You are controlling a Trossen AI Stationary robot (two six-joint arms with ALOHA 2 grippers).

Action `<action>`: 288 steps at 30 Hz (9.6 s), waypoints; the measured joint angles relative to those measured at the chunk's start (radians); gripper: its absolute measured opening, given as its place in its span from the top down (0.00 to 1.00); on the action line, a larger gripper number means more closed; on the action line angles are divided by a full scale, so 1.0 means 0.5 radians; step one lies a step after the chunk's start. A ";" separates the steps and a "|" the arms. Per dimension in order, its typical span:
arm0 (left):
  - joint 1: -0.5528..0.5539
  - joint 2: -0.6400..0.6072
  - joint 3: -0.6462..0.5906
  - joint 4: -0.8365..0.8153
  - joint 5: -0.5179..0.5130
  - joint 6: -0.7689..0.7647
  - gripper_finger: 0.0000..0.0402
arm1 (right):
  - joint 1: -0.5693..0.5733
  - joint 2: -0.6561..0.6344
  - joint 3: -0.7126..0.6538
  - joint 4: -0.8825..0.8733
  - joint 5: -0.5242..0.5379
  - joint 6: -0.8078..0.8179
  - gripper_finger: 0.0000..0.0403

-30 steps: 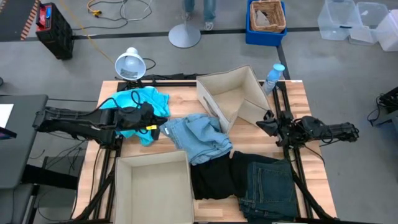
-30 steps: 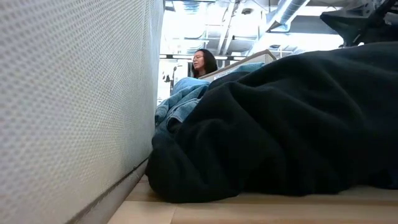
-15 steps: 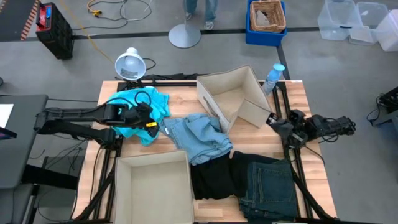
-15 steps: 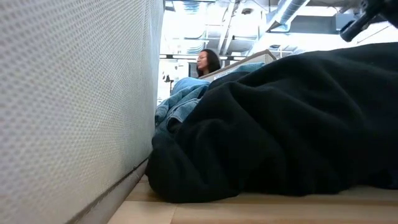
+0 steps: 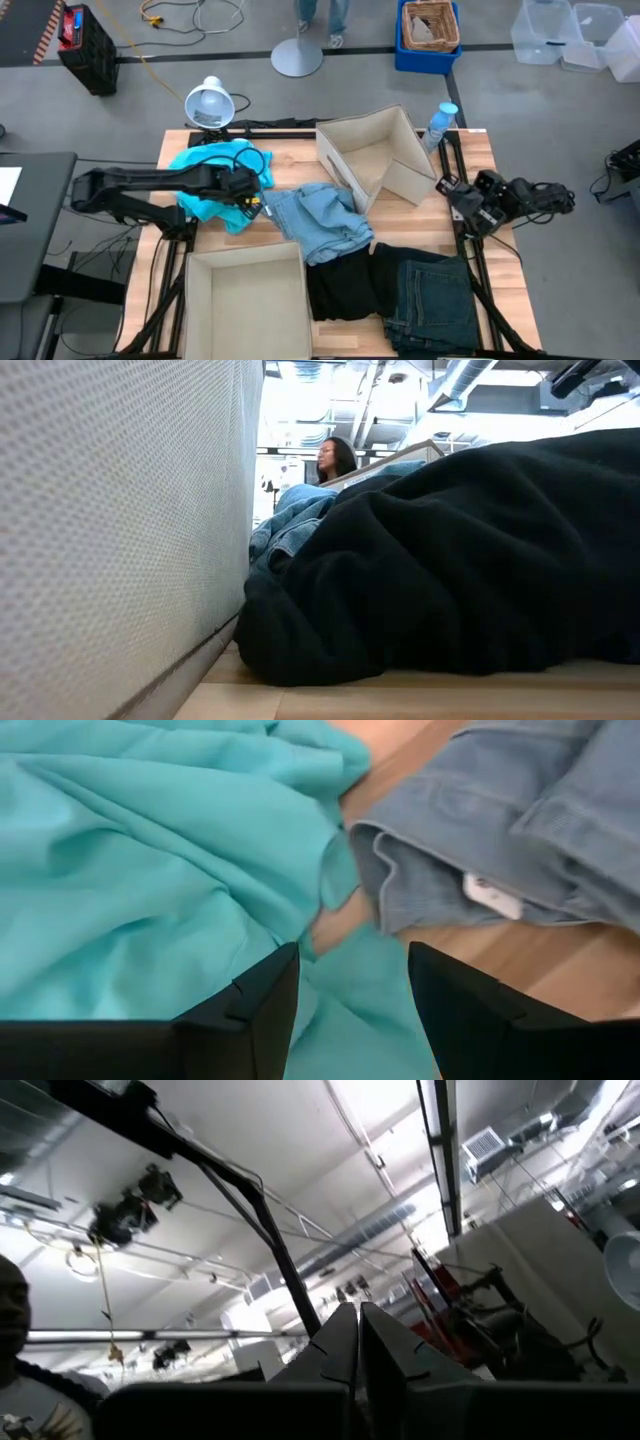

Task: Sort clothes
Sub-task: Put the blue shirt into the top laundry organizer

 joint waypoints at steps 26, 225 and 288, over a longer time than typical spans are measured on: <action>0.260 1.023 0.000 -0.119 0.131 0.382 0.53 | 0.000 0.266 0.076 0.008 0.059 0.073 0.91; 0.635 1.670 2.995 -0.474 0.682 0.359 0.36 | -0.036 0.265 0.076 -0.045 0.057 0.228 0.91; 0.351 1.707 2.562 0.229 0.795 0.476 0.67 | -0.036 0.264 0.076 -0.045 0.056 0.232 0.91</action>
